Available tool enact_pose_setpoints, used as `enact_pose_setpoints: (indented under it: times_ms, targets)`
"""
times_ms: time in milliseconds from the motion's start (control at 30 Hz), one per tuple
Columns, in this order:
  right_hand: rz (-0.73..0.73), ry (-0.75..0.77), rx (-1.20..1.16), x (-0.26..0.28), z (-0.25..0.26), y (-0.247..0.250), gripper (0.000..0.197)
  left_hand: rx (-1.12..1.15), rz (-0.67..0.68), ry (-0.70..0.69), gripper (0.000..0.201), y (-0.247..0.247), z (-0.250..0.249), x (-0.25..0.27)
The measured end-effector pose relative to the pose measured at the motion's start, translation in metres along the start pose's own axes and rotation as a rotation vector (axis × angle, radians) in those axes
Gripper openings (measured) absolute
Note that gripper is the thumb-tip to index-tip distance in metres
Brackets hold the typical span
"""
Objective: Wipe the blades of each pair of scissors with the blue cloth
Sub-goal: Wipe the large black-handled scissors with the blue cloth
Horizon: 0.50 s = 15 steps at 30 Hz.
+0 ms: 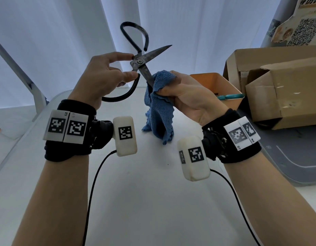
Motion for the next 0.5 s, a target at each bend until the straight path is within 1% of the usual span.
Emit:
enact_pose_setpoints:
  times_ms: [67,133,200,267,333,367,433,500]
  targets:
    - [0.023,-0.034,0.058,0.003,0.002,0.0,0.037,-0.004,-0.027,0.006,0.044,0.006,0.003,0.001]
    - [0.06,-0.093,0.147,0.007,0.005,0.002,0.027,-0.006,-0.077,0.002,0.044,0.015,0.006,0.002]
    - [0.044,-0.122,0.175,0.011,0.006,0.007,0.022,-0.013,-0.118,0.011,0.046,0.025,0.01,0.004]
    - [-0.076,-0.085,0.116,0.011,0.007,0.014,0.029,-0.011,-0.121,0.036,0.045,0.031,0.013,0.006]
    - [-0.182,-0.015,-0.021,0.01,0.008,0.018,0.034,-0.017,-0.108,0.05,0.044,0.032,0.014,0.006]
    - [-0.201,0.018,-0.081,0.009,0.008,0.019,0.033,-0.023,-0.095,0.052,0.043,0.03,0.013,0.006]
    - [-0.198,0.061,-0.147,0.009,0.011,0.02,0.024,-0.037,-0.058,0.049,0.042,0.024,0.011,0.004]
    - [-0.183,0.109,-0.197,0.01,0.014,0.02,0.023,-0.047,-0.011,0.044,0.041,0.017,0.009,0.003]
Point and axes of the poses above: each hand's wrist, its own x-axis away from the middle knuckle, its own y-axis out of the back of the hand, z = x × y, the point moved 4 cm from there along -x, towards the middle knuckle, and after that the axes turned 14 degrees about z, right-handed, at the moved point
